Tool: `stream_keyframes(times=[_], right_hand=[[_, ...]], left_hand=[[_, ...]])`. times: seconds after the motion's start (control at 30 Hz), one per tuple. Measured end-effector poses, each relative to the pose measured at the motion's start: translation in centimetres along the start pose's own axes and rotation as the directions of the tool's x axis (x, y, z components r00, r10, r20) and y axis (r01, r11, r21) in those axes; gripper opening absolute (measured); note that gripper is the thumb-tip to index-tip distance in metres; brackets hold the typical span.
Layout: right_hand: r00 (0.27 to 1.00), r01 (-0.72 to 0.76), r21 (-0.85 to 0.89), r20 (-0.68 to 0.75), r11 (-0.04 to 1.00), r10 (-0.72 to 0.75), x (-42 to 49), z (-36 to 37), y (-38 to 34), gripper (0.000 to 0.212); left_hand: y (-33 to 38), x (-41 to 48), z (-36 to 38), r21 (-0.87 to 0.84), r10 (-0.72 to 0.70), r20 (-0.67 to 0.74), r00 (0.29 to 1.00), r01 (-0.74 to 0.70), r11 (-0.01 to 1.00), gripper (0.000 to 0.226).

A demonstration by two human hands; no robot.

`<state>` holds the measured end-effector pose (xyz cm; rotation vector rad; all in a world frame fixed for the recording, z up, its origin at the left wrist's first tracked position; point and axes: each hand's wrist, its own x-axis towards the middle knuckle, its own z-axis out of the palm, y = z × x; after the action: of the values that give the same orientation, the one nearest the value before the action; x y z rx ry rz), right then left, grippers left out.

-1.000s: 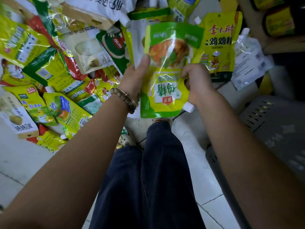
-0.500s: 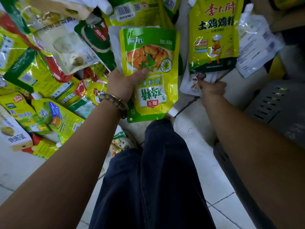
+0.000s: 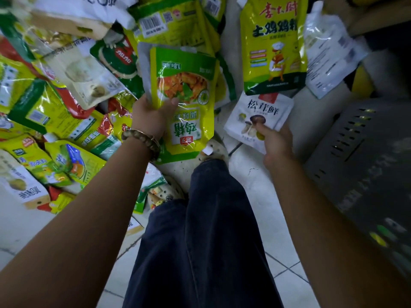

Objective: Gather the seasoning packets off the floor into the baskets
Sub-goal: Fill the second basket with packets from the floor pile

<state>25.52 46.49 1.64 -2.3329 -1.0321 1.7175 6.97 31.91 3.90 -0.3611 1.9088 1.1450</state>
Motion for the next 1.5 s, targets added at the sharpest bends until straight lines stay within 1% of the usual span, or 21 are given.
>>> stream_keyframes(times=[0.07,0.17,0.27,0.33,0.43,0.57,0.63,0.67,0.73,0.8,0.87,0.93,1.0,1.03,1.1,1.17,1.23,1.3,1.37,1.4,1.5], right_hand=[[0.998,0.035,0.004,0.044,0.999,-0.036,-2.3,-1.5,-0.2,0.033],[0.984,0.097,0.019,0.15,0.995,-0.099,-5.6,-2.6,-0.9,0.038],[0.933,0.206,0.103,0.279,0.973,-0.227,-7.8,-2.1,-2.3,0.04],[0.903,0.239,0.135,0.333,0.962,-0.271,-8.4,-0.9,-3.4,0.039],[0.884,0.288,0.088,0.357,0.954,-0.3,-8.1,1.3,-4.2,0.038],[0.872,0.35,-0.004,0.368,0.937,-0.324,-6.6,3.4,-4.3,0.039],[0.868,0.376,-0.093,0.384,0.922,-0.315,-6.0,4.3,-4.0,0.04],[0.866,0.393,-0.133,0.386,0.91,-0.318,-5.8,4.7,-3.7,0.041],[0.87,0.399,-0.151,0.374,0.905,-0.321,-5.7,5.0,-3.5,0.038],[0.889,0.373,-0.083,0.317,0.924,-0.33,-4.7,4.7,-4.2,0.032],[0.914,0.392,-0.055,0.136,0.918,-0.382,-2.3,4.4,-6.0,0.032],[0.897,0.436,-0.072,-0.044,0.897,-0.44,1.9,4.3,-7.8,0.045],[0.891,0.405,-0.19,-0.134,0.894,-0.433,5.9,4.7,-9.6,0.065],[0.897,0.371,-0.278,-0.138,0.886,-0.419,7.5,5.0,-10.5,0.072],[0.91,0.328,-0.417,-0.1,0.848,-0.402,10.2,6.1,-11.8,0.08],[0.917,0.304,-0.522,-0.066,0.797,-0.393,11.6,7.4,-12.7,0.087],[0.922,0.25,-0.603,-0.091,0.758,-0.376,12.5,8.3,-13.1,0.092],[0.936,0.234,-0.605,-0.071,0.761,-0.344,13.2,8.6,-13.1,0.089],[0.956,0.239,-0.552,-0.009,0.799,-0.292,13.5,8.5,-13.1,0.082],[0.963,0.236,-0.513,0.008,0.825,-0.27,13.4,8.4,-13.2,0.082],[0.966,0.225,-0.419,-0.024,0.879,-0.259,12.0,7.4,-13.1,0.083]], left_hand=[[0.7,-0.4,0.0,0.019,-0.013,-0.009,1.0,0.013,1.0,0.012],[1.6,-1.1,0.3,0.047,-0.009,-0.006,1.0,0.009,0.999,0.012],[2.4,-1.6,0.9,0.074,0.002,0.02,1.0,-0.004,0.997,0.01],[2.8,-1.8,1.4,0.088,0.0,0.032,0.999,-0.003,0.996,0.01],[3.4,-2.1,2.3,0.064,0.006,0.073,0.997,-0.011,0.998,0.01],[4.0,-1.7,3.8,0.03,0.001,0.07,0.998,-0.003,1.0,0.021],[4.1,-1.5,4.2,-0.014,-0.001,0.112,0.994,0.003,1.0,0.006],[4.1,-1.3,4.4,0.007,0.015,0.141,0.99,-0.016,1.0,0.008],[4.0,-0.9,4.5,0.066,0.034,0.164,0.986,-0.046,0.997,0.02],[4.0,-0.4,4.6,0.037,0.023,0.13,0.991,-0.028,0.999,0.021],[4.2,0.2,4.6,-0.025,0.012,0.08,0.997,-0.01,1.0,0.021],[4.4,0.7,4.6,-0.032,0.027,0.055,0.998,-0.025,0.999,0.023],[4.1,1.3,4.6,-0.029,0.04,0.044,0.998,-0.039,0.999,0.024],[3.8,1.6,4.6,-0.022,0.042,0.039,0.998,-0.041,0.999,0.025],[3.2,2.1,4.6,0.003,0.034,0.025,0.999,-0.034,0.999,0.028],[2.7,2.5,4.6,0.02,0.015,0.014,1.0,-0.015,1.0,0.029],[2.5,3.0,4.8,0.011,-0.002,0.001,1.0,0.002,1.0,0.029],[2.6,3.0,4.9,-0.015,-0.017,-0.006,1.0,0.017,1.0,0.03],[2.9,3.0,5.0,-0.047,-0.032,-0.001,0.999,0.032,0.998,0.029],[3.1,2.9,5.0,-0.055,-0.035,0.001,0.999,0.035,0.998,0.028],[3.7,2.4,4.7,-0.03,-0.028,0.002,1.0,0.028,0.999,0.026]])
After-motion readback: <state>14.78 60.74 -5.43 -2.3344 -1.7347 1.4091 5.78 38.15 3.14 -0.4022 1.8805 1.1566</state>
